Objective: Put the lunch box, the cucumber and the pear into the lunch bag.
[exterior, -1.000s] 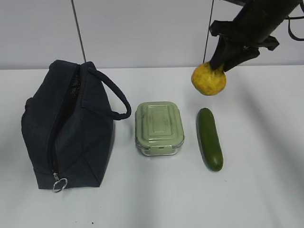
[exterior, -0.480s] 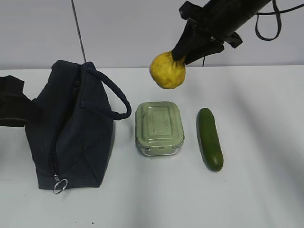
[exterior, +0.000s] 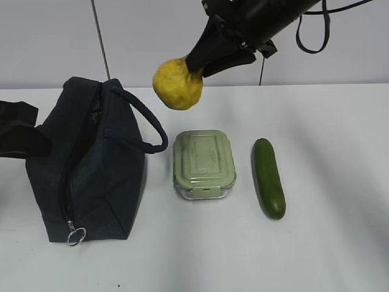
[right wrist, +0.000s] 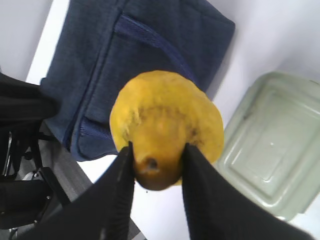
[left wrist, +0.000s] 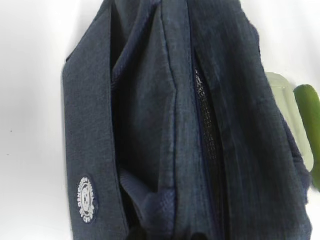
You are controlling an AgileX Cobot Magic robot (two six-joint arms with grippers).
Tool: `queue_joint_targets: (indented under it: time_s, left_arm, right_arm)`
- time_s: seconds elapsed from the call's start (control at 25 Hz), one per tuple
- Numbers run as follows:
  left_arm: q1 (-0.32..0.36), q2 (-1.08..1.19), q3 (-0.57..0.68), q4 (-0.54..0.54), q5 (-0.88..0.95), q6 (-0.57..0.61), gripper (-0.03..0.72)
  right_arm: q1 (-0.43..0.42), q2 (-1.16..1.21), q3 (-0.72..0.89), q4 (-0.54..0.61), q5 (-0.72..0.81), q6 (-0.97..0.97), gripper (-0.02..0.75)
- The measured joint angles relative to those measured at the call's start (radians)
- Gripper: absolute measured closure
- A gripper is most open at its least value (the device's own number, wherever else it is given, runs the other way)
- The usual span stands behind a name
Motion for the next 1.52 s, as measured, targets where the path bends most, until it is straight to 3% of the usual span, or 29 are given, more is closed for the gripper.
queue_joint_targets:
  time_s: [0.2,0.28,0.56,0.84,1.04,1.36,1.52]
  left_arm:
    - [0.000,0.000,0.000,-0.001,-0.004,0.001,0.669]
    - [0.000,0.000,0.000,-0.002,-0.003,0.001,0.694]
    - [0.000,0.000,0.000,-0.069,0.002,0.001,0.700]
    - [0.000,0.000,0.000,-0.089,0.010,0.001,0.701]
    - [0.000,0.000,0.000,-0.090,0.016,0.001,0.701]
    - [0.000,0.000,0.000,-0.093,0.017,0.001,0.701]
    - [0.000,0.000,0.000,-0.093,0.019,0.001,0.701]
  right_arm:
    - [0.000,0.000,0.000,0.142,0.000,-0.088,0.493]
    - [0.004,0.000,0.000,0.202,0.000,-0.132,0.493]
    - [0.102,0.000,0.000,0.285,-0.070,-0.259,0.493]
    - [0.191,0.060,0.000,0.327,-0.266,-0.308,0.493]
    - [0.204,0.157,0.000,0.340,-0.434,-0.315,0.493]
    - [0.204,0.289,-0.002,0.315,-0.446,-0.317,0.486]
    - [0.204,0.308,-0.011,0.309,-0.448,-0.330,0.398]
